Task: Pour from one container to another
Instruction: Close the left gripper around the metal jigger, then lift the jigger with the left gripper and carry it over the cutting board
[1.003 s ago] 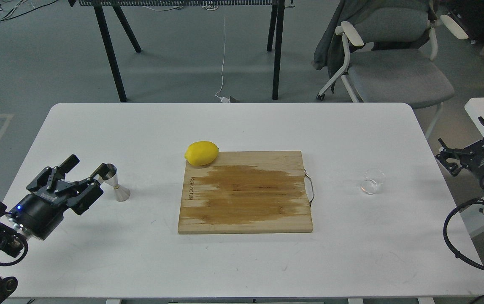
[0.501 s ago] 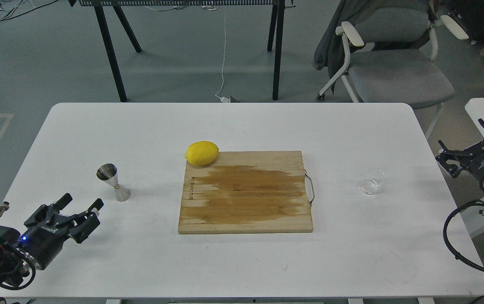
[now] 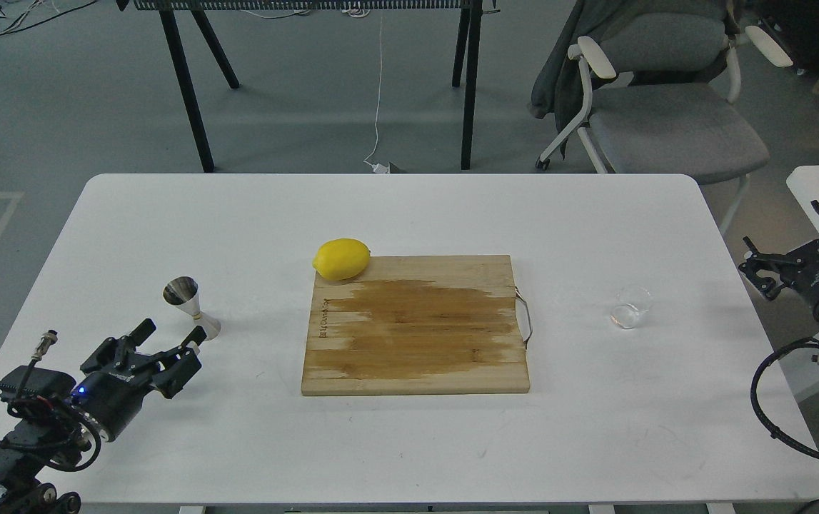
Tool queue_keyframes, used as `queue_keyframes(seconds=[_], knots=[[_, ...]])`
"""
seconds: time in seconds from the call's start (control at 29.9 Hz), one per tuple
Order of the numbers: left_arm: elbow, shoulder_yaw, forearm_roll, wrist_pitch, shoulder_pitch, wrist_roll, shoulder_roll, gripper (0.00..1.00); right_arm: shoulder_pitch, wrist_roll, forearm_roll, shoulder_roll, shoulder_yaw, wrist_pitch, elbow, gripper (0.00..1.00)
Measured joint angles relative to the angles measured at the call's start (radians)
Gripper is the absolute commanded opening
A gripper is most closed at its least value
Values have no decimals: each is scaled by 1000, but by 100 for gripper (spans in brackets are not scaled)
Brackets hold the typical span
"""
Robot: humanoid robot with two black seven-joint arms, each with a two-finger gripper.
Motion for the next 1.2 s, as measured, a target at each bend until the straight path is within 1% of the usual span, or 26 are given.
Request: queue_keyframes(seconds=[0.4, 0.7, 0.8, 0.9, 0.97, 1.1, 1.2], knots=[[128, 37, -2, 0, -101, 0, -76, 98, -1, 0, 1, -2, 1, 0, 1, 100], [250, 89, -10, 0, -193, 0, -145, 95, -1, 0, 2, -2, 1, 0, 2, 100], [278, 91, -11, 0, -213, 0, -163, 92, -2, 0, 1, -3, 1, 0, 1, 100], [308, 91, -11, 0, -232, 0, -178, 84, -6, 0, 2, -4, 1, 0, 1, 100], [333, 91, -11, 0, -243, 0, -185, 77, -7, 0, 1, -4, 2, 0, 1, 100], [375, 105, -11, 0, -261, 0, -190, 50, -8, 0, 2, -4, 3, 0, 1, 100], [401, 115, -11, 0, -271, 0, -191, 36, -8, 0, 1, -4, 3, 0, 1, 100]])
